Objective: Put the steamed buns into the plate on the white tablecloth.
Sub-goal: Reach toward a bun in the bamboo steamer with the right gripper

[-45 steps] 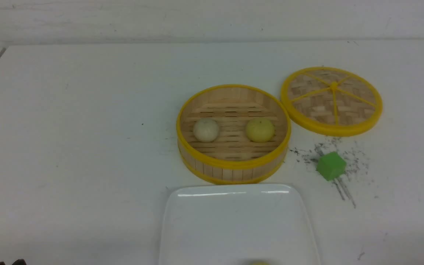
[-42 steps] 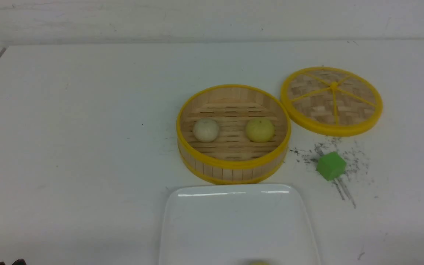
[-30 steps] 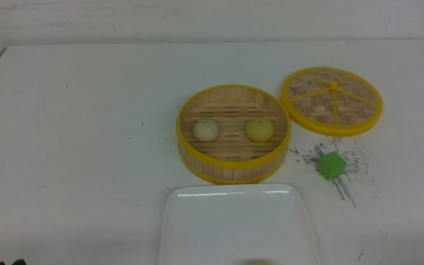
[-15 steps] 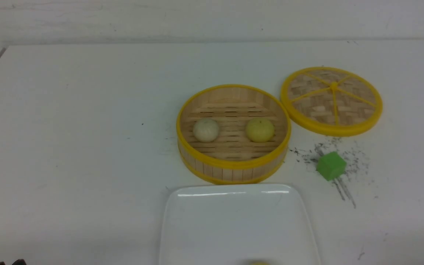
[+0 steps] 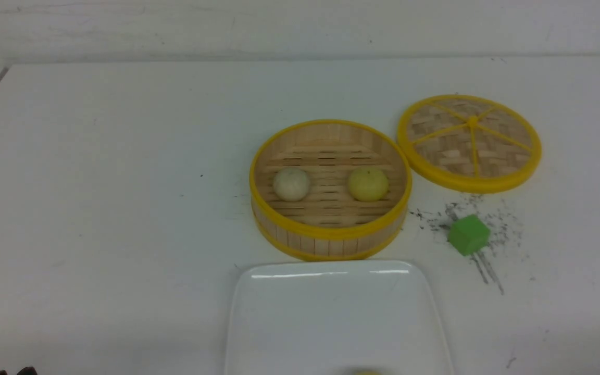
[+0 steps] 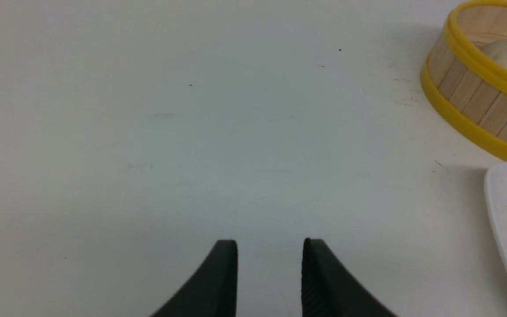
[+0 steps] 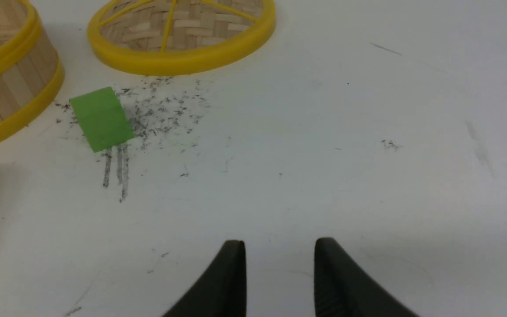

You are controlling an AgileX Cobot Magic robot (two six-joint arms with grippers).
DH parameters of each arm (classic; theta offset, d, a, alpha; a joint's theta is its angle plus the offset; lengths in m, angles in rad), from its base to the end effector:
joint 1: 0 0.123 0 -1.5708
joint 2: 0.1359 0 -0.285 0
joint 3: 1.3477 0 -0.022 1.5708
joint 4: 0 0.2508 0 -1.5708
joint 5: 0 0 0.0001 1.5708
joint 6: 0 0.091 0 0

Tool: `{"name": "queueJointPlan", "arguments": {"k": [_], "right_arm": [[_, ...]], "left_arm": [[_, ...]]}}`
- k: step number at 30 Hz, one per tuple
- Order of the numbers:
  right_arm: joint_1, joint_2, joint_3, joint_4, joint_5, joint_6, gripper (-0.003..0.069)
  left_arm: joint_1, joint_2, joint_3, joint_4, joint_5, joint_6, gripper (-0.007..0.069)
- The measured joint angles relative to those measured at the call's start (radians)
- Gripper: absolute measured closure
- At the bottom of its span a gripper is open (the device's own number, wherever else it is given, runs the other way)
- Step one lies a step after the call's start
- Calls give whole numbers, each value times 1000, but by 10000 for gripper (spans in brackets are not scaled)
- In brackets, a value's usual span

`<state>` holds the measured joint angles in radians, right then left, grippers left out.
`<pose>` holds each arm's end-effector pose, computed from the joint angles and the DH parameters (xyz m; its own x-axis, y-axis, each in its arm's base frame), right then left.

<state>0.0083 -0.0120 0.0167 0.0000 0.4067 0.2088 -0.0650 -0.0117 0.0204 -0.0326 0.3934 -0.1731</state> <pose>0.0515 0.0004 0.1717 -0.3133 0.2047 -0.9273 0.0579 0.9788 0.1965 0.0518 -0.0045 0.1716 -0.3180 -0.1815 -0.9305 0.0129 0.9806 -0.1957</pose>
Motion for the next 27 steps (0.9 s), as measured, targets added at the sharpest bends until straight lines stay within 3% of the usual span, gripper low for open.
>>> {"name": "queueJointPlan", "arguments": {"k": [1,8,11,18,21,22,23,27], "right_arm": [[0,0,0,9,0,5,419],[0,0,7,477,2,274,419],[0,0,8,545,9,299,419],[0,0,-1,620,13,297,421],[0,0,-62,644,11,219,442],[0,1,-156,646,-11,111,484],[0,2,-156,645,-13,97,490],[0,124,-386,571,16,-158,648]], "left_arm": [[0,0,0,-4,0,-10,384],[0,0,4,-381,3,-397,384],[0,0,7,-454,1,-487,384],[0,0,6,-525,-33,-507,398],[0,0,-36,-553,2,-451,426],[0,0,-106,-555,31,-391,456],[0,0,-115,-555,35,-385,466],[0,65,-317,-504,148,-307,580]]}}
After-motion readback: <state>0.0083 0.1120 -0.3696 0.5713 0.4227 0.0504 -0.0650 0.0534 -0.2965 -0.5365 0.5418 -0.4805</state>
